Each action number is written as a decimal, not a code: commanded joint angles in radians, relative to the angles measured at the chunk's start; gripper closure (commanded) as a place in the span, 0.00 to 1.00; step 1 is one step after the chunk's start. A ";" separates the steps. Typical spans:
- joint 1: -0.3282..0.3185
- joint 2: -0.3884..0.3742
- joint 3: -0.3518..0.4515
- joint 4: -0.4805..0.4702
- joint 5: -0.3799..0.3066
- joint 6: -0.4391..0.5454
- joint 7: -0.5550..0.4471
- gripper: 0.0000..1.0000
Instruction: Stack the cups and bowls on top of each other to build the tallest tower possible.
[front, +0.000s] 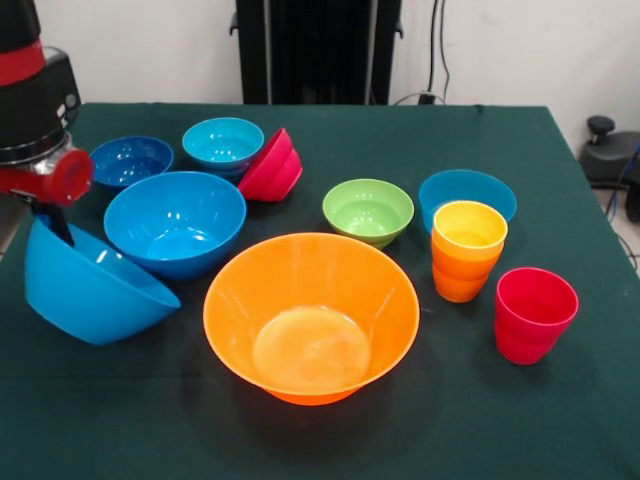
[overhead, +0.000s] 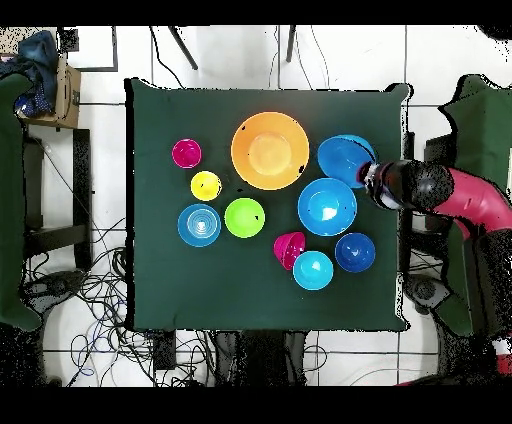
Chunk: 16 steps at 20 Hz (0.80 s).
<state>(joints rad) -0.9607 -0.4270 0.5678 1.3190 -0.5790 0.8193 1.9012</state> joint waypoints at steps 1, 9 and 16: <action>-0.001 -0.035 0.058 0.051 0.023 0.120 -0.288 1.00; -0.014 -0.067 0.084 0.063 0.050 0.169 -0.282 1.00; -0.012 -0.093 0.102 0.069 0.092 0.216 -0.266 1.00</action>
<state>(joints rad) -0.9932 -0.5003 0.6050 1.3349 -0.5151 0.9217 1.9012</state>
